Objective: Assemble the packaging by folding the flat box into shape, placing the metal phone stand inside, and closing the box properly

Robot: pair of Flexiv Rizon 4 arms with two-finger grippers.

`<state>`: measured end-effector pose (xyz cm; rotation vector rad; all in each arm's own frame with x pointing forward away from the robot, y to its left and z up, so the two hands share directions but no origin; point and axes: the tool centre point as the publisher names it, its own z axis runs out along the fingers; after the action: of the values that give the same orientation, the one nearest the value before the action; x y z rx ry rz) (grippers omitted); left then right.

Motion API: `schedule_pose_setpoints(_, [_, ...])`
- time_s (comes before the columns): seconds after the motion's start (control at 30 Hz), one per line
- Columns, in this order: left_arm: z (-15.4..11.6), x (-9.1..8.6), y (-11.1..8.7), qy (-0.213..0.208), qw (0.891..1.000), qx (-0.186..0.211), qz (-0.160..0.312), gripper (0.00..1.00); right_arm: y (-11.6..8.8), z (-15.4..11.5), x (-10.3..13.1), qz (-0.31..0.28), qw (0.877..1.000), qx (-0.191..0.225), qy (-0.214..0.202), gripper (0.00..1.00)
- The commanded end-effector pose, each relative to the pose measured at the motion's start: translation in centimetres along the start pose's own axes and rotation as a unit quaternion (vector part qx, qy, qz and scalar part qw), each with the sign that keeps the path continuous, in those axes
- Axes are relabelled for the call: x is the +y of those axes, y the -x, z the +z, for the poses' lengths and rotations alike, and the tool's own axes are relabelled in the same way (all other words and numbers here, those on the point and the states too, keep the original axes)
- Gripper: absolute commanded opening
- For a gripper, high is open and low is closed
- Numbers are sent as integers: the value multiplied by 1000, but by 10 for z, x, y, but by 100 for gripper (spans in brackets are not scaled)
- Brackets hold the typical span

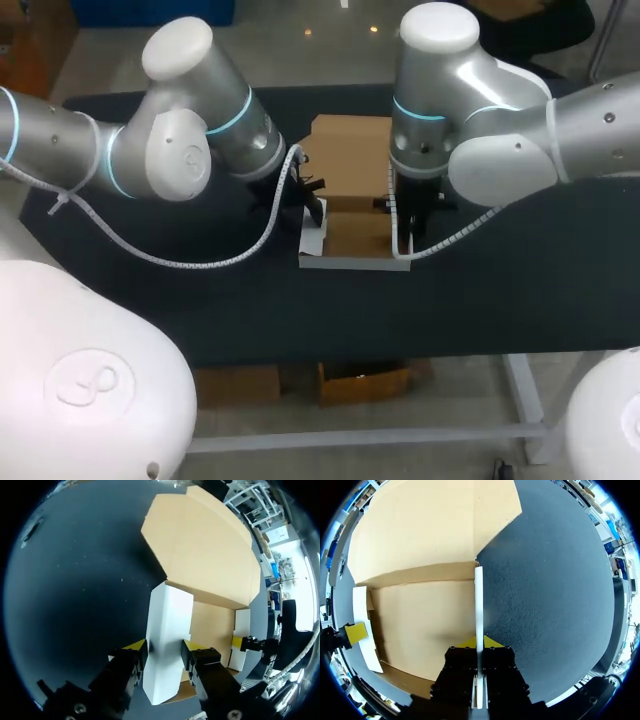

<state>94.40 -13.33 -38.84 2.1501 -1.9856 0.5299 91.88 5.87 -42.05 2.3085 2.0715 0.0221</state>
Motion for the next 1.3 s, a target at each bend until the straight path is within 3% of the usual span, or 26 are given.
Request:
schedule_pose_setpoints(0.03, [8, -1, 0, -6, 995, -103, -2, 43, -1, -1, 0, 0, 1000, -2, -2, 0])
schedule_pose_setpoints(0.7, [12, -7, 20, -14, 986, -162, -20, 40, -1, -1, 0, 0, 1000, -2, -2, 0])
schedule_pose_setpoints(1.1, [-3, -1, 5, 0, 995, -103, -4, 41, -1, -1, 0, 0, 1000, -2, -2, 0])
schedule_pose_setpoints(1.3, [-9, -1, -3, -4, 995, -97, -2, 41, -1, -1, 0, 0, 1000, -2, -2, 0])
